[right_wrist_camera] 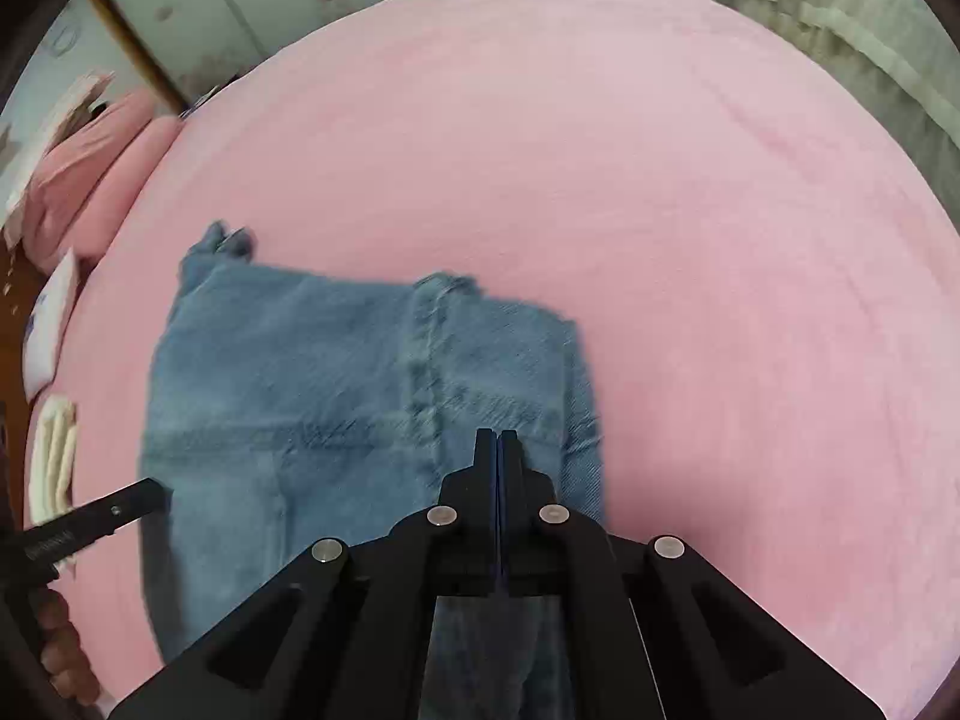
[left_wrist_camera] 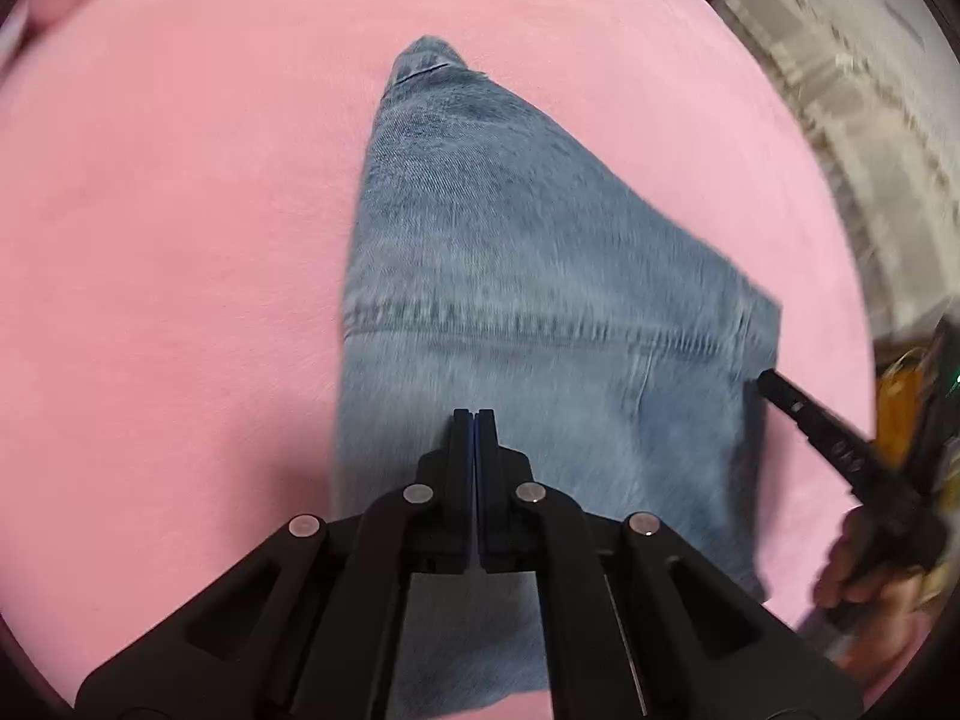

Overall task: Fold large clothes
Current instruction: 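Smooth the folded jacket bundle with both closed tools, then open both tools and move them to the edge of the denim bundle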

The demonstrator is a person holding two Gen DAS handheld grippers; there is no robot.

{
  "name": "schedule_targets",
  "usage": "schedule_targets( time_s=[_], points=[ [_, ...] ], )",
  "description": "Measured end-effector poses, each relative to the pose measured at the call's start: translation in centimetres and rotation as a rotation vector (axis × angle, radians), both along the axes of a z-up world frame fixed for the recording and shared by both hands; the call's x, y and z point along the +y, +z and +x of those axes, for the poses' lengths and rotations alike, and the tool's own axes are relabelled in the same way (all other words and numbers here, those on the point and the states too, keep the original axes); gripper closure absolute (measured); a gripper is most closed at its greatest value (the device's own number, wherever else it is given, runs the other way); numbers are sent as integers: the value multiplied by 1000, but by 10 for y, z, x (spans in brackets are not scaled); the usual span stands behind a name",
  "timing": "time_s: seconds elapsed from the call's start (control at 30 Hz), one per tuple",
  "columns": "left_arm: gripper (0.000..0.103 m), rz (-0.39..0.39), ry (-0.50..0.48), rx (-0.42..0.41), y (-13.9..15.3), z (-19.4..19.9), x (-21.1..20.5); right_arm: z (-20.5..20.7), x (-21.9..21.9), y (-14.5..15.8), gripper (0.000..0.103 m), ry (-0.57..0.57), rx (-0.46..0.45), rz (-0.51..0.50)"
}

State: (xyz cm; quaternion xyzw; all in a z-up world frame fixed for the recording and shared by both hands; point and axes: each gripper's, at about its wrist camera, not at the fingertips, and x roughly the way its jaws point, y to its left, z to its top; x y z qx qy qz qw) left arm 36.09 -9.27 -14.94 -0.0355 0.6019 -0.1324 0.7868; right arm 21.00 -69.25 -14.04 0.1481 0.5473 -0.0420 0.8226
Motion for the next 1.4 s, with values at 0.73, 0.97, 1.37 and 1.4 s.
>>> schedule_targets(
  time_s=[0.73,0.97,1.37,1.4],
  points=[
    [82,255,66,94,45,-156,4,-136,106,35,36,117,181,63],
    [37,202,79,82,84,-158,9,-137,111,76,23,92,171,129],
    [37,158,82,79,113,-147,16,-134,112,100,20,34,120,176],
    [37,168,77,76,113,-146,16,-133,111,100,19,32,118,176]
  ],
)
